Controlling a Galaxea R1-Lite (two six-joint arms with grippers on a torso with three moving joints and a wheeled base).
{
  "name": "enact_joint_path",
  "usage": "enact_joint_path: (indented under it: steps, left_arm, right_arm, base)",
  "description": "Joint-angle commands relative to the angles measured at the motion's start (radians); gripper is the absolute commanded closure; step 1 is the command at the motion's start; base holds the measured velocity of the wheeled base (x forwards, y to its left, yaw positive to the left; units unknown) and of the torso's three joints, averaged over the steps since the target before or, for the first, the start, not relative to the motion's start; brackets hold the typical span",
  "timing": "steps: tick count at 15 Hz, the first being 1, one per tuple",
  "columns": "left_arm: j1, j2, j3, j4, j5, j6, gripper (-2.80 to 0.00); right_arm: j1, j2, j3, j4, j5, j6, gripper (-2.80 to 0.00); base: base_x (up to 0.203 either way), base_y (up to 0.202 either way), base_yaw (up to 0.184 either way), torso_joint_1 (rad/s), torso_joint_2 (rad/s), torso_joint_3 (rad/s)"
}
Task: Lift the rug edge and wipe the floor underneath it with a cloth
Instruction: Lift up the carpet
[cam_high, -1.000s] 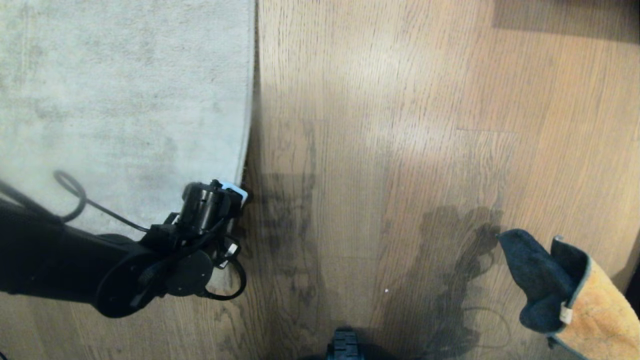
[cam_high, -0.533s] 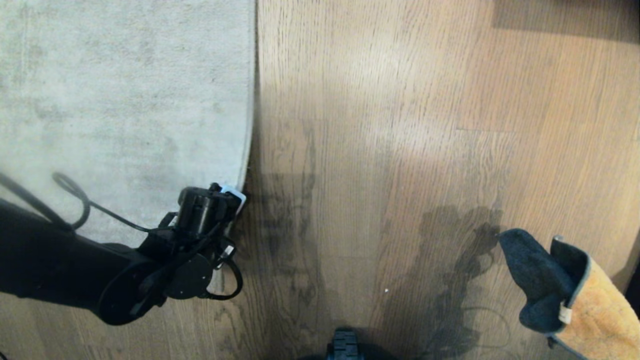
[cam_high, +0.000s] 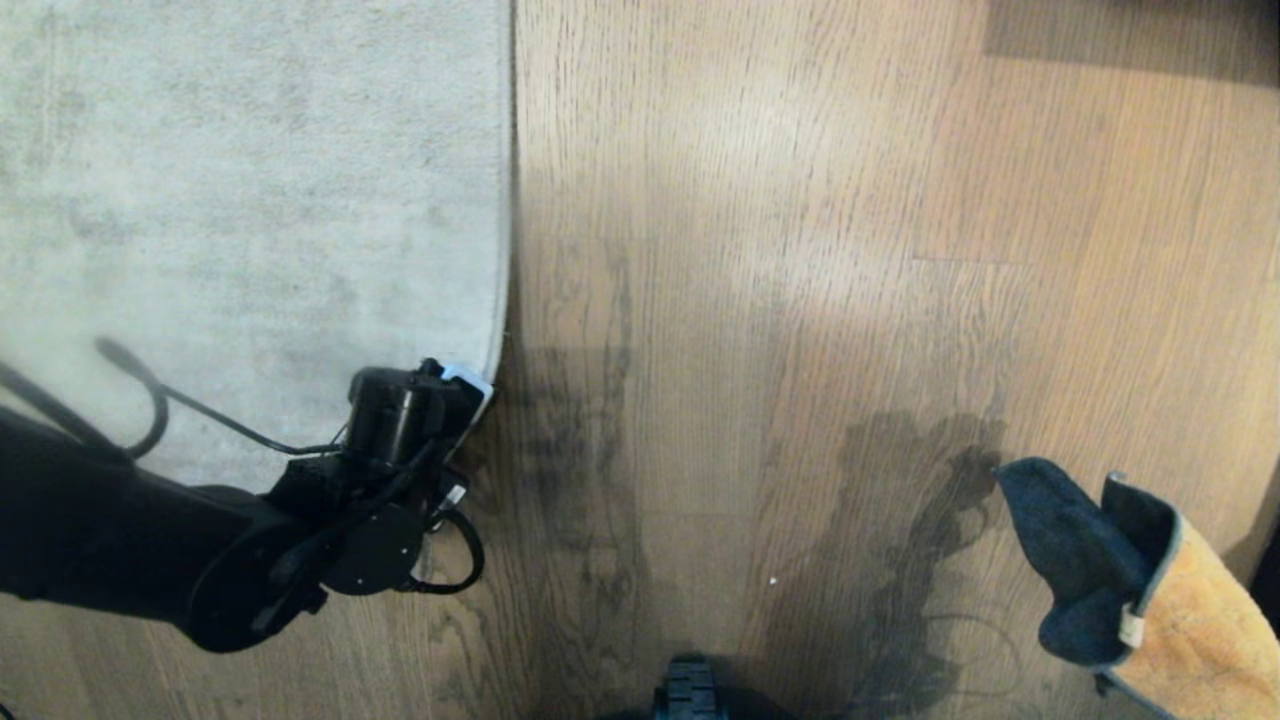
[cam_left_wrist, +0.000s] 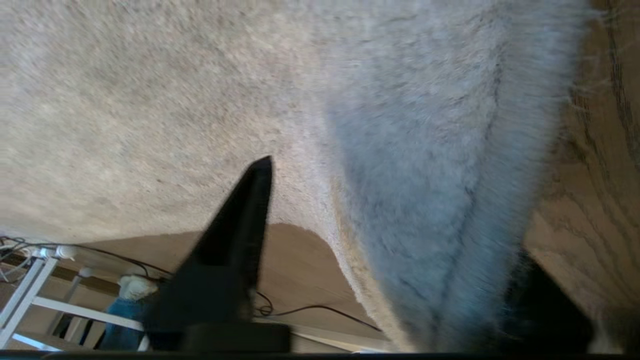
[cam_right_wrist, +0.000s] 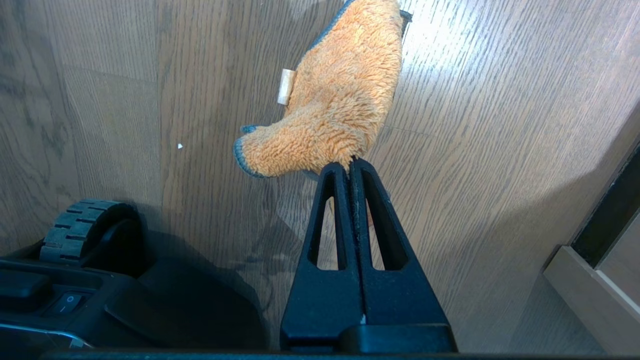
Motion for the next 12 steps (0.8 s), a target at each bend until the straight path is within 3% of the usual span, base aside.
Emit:
enact_joint_path:
  steps: [1,12]
  left_arm:
    - [-0.001,-0.010,-0.005,-0.005,0.004,0.008,0.00]
    - [-0.010,-0.073,-0.003,-0.004,0.020,0.006,0.00]
  right_arm:
    - [0.000,0.001,0.000,0.000,0.001,-0.001,0.00]
    - [0.000,0.001,0.000,0.000,0.001,-0.001,0.00]
  base:
    - [0.000,0.000,0.000,0.000,0.00,0.000]
    - [0.000,0.000,0.000,0.000,0.00,0.000]
